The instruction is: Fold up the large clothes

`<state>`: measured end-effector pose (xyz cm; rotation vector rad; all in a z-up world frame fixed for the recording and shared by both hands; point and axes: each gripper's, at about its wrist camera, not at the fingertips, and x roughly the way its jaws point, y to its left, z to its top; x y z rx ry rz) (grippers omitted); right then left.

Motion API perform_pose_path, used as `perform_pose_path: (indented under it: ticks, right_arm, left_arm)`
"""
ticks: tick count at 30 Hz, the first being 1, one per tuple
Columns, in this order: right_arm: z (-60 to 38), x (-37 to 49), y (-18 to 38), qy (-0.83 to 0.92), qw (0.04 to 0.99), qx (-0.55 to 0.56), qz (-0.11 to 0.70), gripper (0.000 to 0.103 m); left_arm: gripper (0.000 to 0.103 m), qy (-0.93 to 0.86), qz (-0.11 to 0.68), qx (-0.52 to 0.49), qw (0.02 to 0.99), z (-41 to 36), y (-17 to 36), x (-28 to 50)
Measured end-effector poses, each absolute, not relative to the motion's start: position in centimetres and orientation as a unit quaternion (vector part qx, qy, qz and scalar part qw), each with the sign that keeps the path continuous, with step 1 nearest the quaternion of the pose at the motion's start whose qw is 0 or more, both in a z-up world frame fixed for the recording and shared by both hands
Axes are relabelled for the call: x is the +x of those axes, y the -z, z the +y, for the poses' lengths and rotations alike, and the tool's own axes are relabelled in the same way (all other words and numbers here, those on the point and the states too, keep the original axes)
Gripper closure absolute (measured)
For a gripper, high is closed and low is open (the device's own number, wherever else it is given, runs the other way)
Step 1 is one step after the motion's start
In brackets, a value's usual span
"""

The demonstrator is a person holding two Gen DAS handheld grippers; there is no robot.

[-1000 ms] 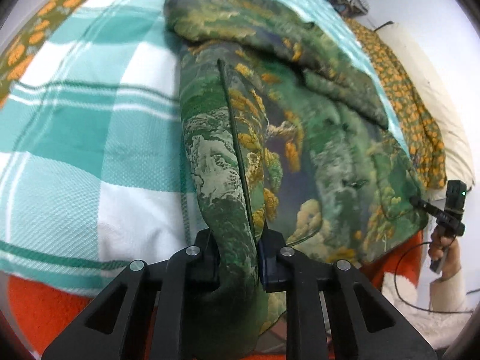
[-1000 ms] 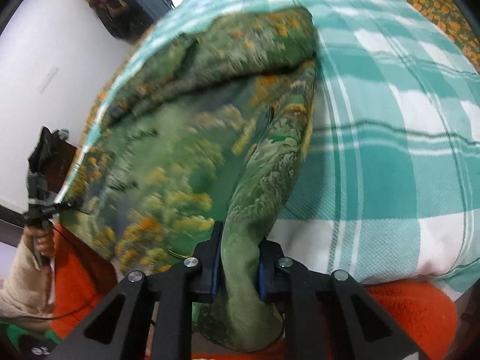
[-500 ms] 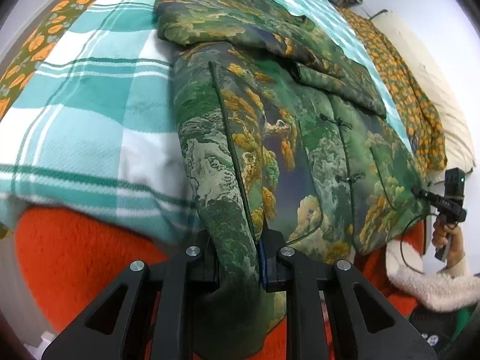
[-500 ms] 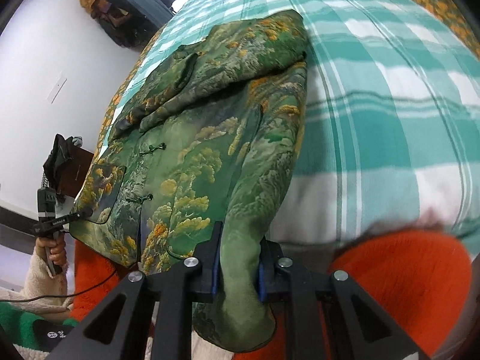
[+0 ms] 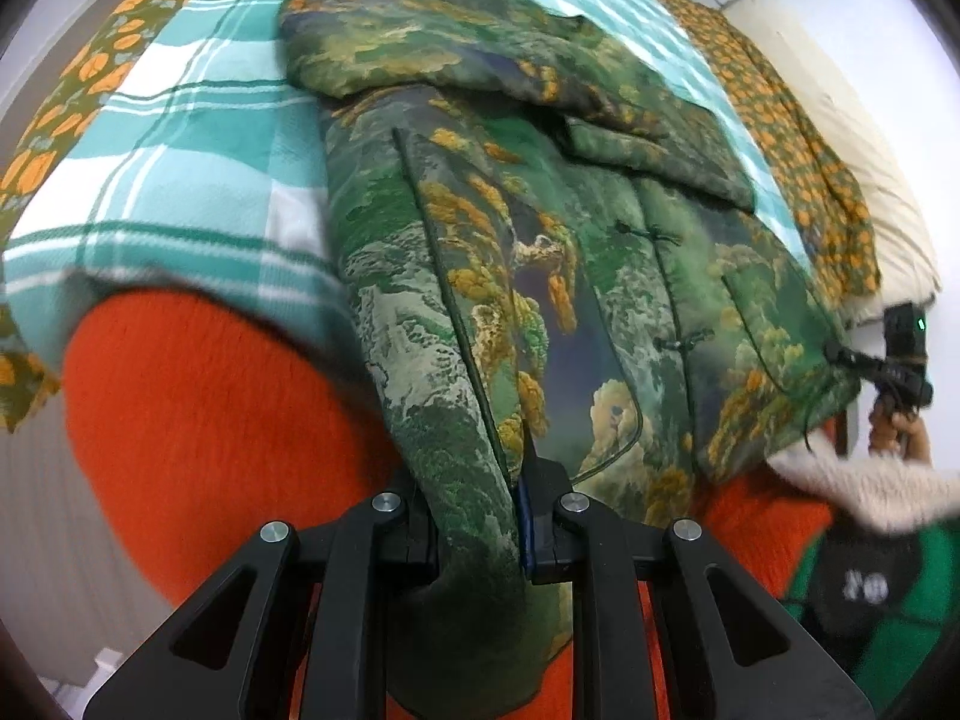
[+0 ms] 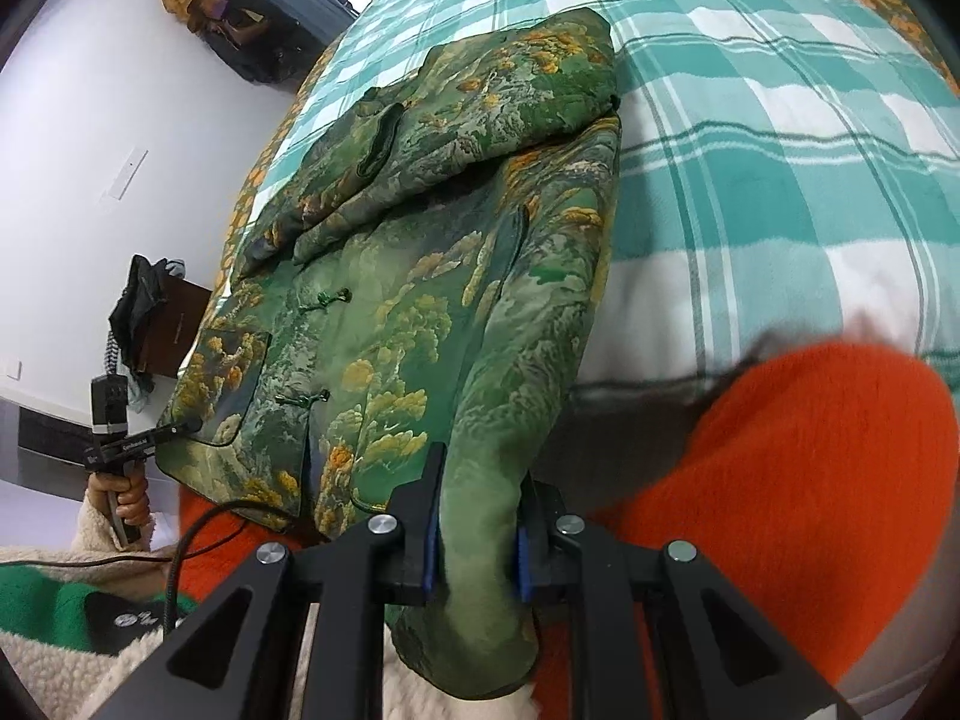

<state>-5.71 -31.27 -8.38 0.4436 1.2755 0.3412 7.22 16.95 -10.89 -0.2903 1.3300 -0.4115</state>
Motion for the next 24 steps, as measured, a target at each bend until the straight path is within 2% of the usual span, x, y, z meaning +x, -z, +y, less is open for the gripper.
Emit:
perform_pose_path:
  ticks: [5, 8, 13, 15, 18, 20, 21, 22, 23, 24]
  right_arm:
    - [-33.5, -4.6, 5.6, -0.192, 0.758, 0.273, 0.561, 0.086]
    - [-35.0, -1.2, 4.0, -0.206, 0.767, 0.310, 0.523, 0.088]
    - [-37.9, 10.6, 2.7, -0.203, 0.800, 0.342, 0.449, 0.088]
    - [-38.6, 15.8, 3.4, -0.191, 0.813, 0.347, 0.426, 0.088]
    - [-40.2, 22.8, 6.7, -0.170, 0.819, 0.392, 0.383, 0.084]
    - [-40.8, 26.8, 10.3, -0.119, 0.810, 0.419, 0.392, 0.078]
    - [-41.0, 28.2, 12.1, -0.098, 0.797, 0.438, 0.403, 0.063]
    - [-41.3, 29.2, 13.4, -0.075, 0.786, 0.459, 0.407, 0.042]
    - [-41.8, 29.4, 13.9, -0.065, 0.783, 0.474, 0.398, 0.036]
    - [-42.4, 29.9, 13.9, -0.064, 0.782, 0.497, 0.371, 0.035]
  left_arm:
    - [0.086, 0.202, 0.583, -0.174, 0.767, 18.4, 6.8, 7.2]
    - [0.086, 0.212, 0.529, -0.204, 0.796, 19.1, 3.5, 10.7]
    - [0.085, 0.178, 0.477, -0.238, 0.827, 19.9, 2.0, 19.6]
    - [0.081, 0.147, 0.466, -0.244, 0.837, 20.3, 3.0, 23.0]
    - [0.066, 0.096, 0.474, -0.242, 0.841, 19.9, 6.5, 28.1]
    - [0.059, 0.082, 0.493, -0.263, 0.825, 20.3, 8.4, 30.6]
    - [0.057, 0.076, 0.501, -0.278, 0.816, 20.8, 8.8, 30.8]
    - [0.053, 0.073, 0.501, -0.295, 0.810, 21.3, 8.9, 30.8]
    - [0.043, 0.074, 0.492, -0.315, 0.808, 22.2, 8.6, 30.4]
    - [0.035, 0.078, 0.472, -0.330, 0.814, 23.2, 8.1, 29.7]
